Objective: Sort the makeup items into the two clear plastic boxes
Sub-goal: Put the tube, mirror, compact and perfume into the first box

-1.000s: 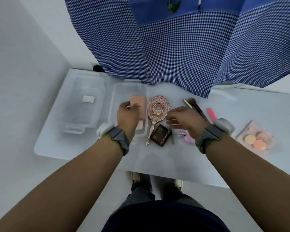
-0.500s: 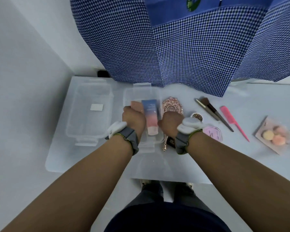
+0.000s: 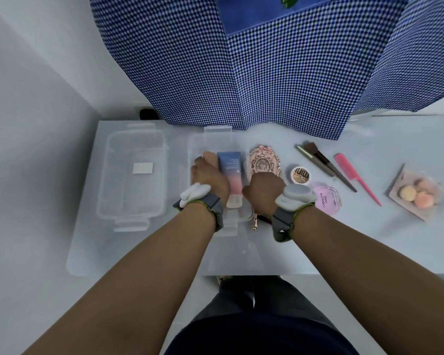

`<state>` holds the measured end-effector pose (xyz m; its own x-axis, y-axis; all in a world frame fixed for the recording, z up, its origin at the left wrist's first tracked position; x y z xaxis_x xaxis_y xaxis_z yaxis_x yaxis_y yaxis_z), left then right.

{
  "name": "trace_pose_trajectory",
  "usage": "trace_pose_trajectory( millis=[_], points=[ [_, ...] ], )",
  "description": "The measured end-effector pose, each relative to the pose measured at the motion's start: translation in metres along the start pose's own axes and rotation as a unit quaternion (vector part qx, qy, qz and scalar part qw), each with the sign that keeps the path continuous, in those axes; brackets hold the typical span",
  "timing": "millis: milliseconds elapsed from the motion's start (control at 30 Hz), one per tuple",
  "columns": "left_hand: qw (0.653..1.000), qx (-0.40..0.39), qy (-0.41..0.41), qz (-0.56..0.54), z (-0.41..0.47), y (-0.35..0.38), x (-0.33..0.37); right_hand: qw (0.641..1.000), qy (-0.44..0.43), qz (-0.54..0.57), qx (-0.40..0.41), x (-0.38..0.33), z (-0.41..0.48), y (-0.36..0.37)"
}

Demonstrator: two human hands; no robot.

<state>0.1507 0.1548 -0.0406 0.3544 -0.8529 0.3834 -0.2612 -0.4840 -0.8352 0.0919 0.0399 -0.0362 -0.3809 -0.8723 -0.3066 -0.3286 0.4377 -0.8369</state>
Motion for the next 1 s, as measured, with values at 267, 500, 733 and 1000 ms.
trace_pose_trajectory(
  millis=[267,500,733,1000],
  points=[
    [0.998,-0.018,0.052,-0.002,0.016,0.008,0.008,0.998,-0.034,0.019,0.05,0.003,-0.007,-0.003],
    [0.992,-0.006,0.113,0.049,0.021,0.02,0.01,0.992,-0.046,0.104,-0.057,0.015,-0.01,-0.01],
    [0.983,0.01,0.149,0.103,0.007,0.024,-0.002,0.958,0.008,0.278,-0.064,0.054,-0.011,-0.021],
    [0.887,-0.069,0.288,0.353,0.01,0.024,-0.01,0.965,0.026,0.258,-0.04,0.068,-0.011,-0.032]
  ],
)
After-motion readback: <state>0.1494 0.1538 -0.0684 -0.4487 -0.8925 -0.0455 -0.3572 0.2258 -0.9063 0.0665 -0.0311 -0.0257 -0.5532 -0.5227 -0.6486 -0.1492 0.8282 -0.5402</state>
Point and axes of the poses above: each hand's wrist, its own z-axis towards the middle knuckle, its own y-axis out of the palm, x = y × z, the point moved 4 cm from there along z, towards the middle knuckle, and after that the axes turned 5 degrees about z, right-handed, at the moved point
